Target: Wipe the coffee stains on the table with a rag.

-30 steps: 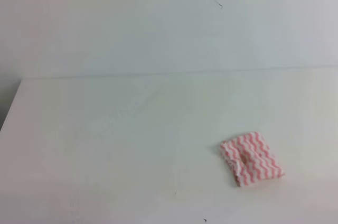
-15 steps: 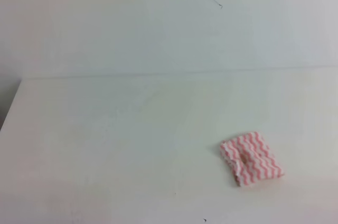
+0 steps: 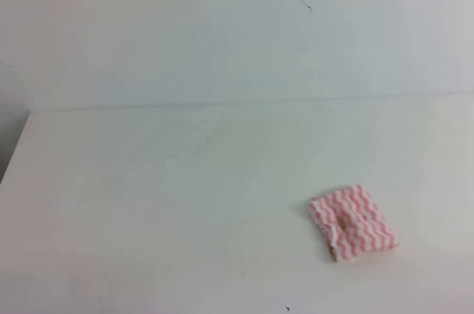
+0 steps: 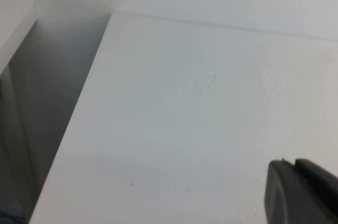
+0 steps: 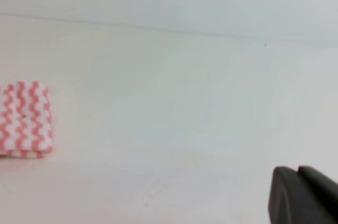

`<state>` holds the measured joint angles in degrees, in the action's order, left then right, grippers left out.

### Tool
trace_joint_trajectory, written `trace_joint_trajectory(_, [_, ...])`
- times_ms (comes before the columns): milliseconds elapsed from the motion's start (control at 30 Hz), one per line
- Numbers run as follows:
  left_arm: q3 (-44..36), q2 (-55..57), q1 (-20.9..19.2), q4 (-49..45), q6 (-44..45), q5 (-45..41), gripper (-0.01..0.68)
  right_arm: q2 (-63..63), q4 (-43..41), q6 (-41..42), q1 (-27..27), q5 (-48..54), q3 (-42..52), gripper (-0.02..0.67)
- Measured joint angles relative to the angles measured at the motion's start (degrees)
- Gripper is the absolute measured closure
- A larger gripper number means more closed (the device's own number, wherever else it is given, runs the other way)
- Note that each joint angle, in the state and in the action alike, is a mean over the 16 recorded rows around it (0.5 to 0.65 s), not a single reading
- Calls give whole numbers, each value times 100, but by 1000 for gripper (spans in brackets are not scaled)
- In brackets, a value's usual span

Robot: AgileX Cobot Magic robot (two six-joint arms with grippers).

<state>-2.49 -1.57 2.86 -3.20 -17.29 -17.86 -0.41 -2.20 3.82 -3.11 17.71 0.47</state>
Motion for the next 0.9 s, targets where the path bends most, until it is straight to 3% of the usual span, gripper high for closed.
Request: trace_joint_trajectory(900, [0, 0, 0, 0, 0, 0, 672, 4, 164, -144, 35, -75, 2, 649])
